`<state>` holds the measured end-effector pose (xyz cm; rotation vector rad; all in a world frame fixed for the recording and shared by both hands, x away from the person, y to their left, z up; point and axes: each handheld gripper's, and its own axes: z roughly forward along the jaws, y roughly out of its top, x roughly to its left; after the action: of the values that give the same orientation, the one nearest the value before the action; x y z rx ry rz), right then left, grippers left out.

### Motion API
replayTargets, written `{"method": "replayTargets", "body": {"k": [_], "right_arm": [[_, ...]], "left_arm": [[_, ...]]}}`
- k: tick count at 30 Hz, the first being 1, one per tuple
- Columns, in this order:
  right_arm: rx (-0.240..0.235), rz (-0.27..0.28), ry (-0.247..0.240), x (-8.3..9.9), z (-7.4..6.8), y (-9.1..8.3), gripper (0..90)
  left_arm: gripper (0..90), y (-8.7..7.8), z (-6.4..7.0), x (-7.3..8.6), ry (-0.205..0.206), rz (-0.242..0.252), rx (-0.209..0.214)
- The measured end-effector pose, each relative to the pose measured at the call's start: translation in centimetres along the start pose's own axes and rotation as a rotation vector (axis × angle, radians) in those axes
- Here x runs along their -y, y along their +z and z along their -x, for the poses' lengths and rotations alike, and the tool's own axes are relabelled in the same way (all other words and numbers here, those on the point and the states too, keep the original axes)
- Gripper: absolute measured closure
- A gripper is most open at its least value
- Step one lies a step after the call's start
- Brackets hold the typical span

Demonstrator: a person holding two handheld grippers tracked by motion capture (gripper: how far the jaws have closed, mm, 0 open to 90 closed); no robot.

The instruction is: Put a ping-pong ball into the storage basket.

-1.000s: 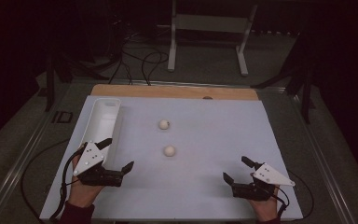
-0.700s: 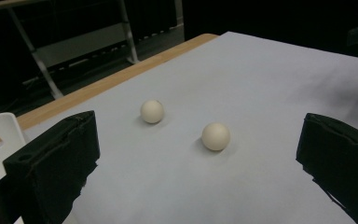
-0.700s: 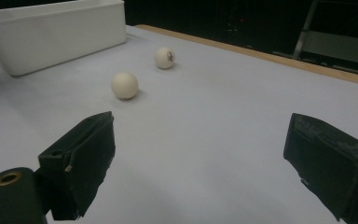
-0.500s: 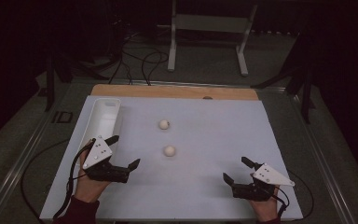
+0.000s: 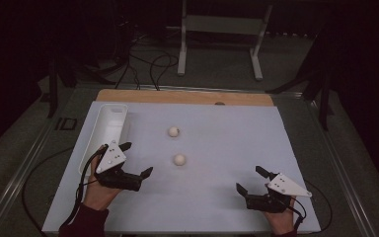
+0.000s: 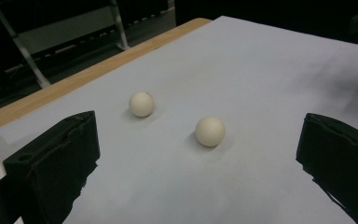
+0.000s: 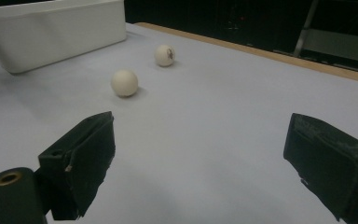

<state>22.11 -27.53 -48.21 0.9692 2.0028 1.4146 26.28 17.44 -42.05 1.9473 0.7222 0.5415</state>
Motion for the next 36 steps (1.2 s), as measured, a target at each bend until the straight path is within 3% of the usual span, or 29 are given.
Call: {"method": "replayTargets", "body": {"k": [36], "right_arm": [[0.005,0.0,-0.007,0.0,0.1,-0.1,8.6]], "left_arm": [[0.0,2.0,0.2,-1.4,0.037,-0.043,0.025]]}}
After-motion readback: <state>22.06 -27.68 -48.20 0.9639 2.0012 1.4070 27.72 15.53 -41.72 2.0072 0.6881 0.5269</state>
